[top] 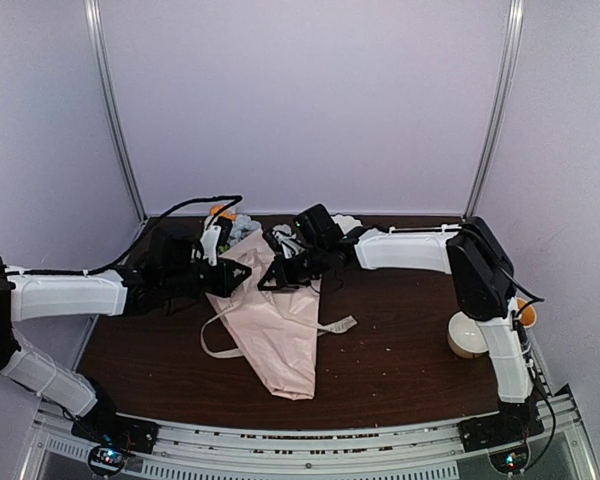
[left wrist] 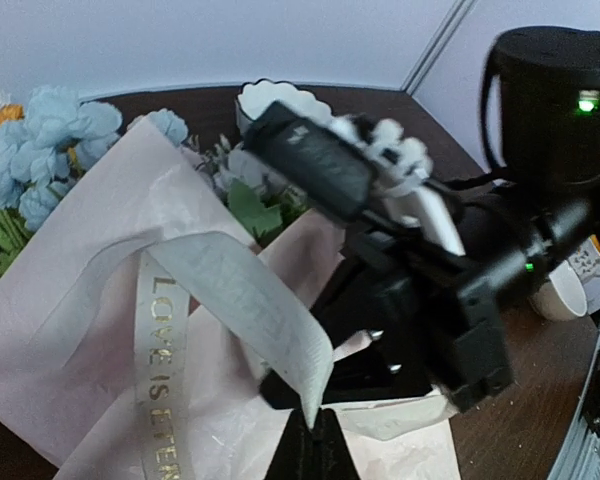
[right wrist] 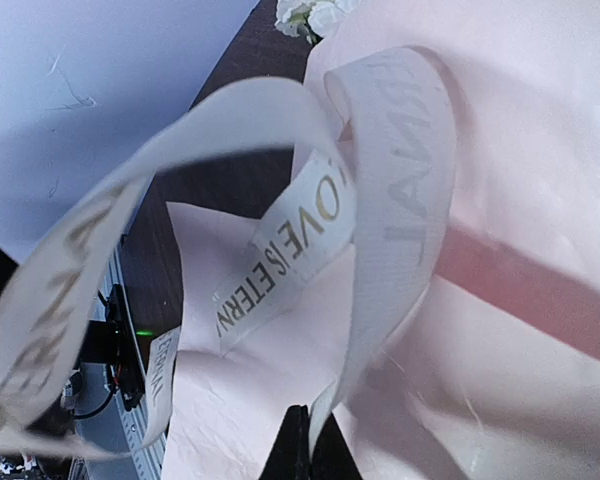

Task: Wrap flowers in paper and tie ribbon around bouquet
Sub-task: Cross the ribbon over the folded bouquet.

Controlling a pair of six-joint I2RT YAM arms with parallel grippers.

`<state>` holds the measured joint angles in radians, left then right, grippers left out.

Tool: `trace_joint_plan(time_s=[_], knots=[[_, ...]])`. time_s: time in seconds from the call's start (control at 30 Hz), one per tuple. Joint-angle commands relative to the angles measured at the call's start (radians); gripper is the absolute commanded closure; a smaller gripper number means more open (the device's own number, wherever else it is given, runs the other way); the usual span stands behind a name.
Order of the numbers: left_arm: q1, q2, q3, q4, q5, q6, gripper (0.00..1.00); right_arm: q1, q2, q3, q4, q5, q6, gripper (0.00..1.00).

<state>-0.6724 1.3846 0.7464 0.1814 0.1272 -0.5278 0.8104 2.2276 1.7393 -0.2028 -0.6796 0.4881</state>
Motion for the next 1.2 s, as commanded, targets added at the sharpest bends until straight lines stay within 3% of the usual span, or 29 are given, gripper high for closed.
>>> trace_joint_plan(time_s=[0.0, 0.03, 0.13, 0.33, 0.5, 0.63, 0.8, 1.03, 1.17], knots=[[-0.033, -0.044, 0.007, 0.072, 0.042, 0.159, 1.0, 0.041, 0.054, 0.108, -0.05, -0.046, 0.01, 1.0], [-0.032, -0.044, 0.008, 0.082, 0.044, 0.163, 1.0, 0.048, 0.057, 0.122, -0.06, -0.053, 0.0, 1.0], [-0.032, -0.04, 0.014, 0.098, 0.035, 0.166, 1.0, 0.049, 0.032, 0.105, -0.059, -0.059, -0.002, 0.86], [-0.033, -0.022, 0.017, 0.123, 0.012, 0.16, 1.0, 0.029, -0.076, 0.006, -0.009, -0.033, 0.073, 0.69], [-0.033, -0.005, 0.015, 0.135, 0.005, 0.154, 1.0, 0.006, -0.167, -0.125, 0.104, 0.019, 0.202, 0.68], [-0.032, 0.021, 0.033, 0.128, 0.01, 0.152, 1.0, 0.002, -0.209, -0.156, 0.122, 0.014, 0.203, 0.65], [-0.033, 0.026, 0.033, 0.135, -0.006, 0.147, 1.0, 0.002, -0.292, -0.284, 0.352, -0.083, 0.243, 0.61], [-0.032, 0.038, 0.034, 0.172, 0.004, 0.126, 1.0, 0.006, -0.274, -0.306, 0.369, -0.09, 0.25, 0.52], [-0.019, 0.032, -0.012, 0.291, 0.054, 0.057, 1.0, 0.01, -0.262, -0.324, 0.431, -0.102, 0.259, 0.52]])
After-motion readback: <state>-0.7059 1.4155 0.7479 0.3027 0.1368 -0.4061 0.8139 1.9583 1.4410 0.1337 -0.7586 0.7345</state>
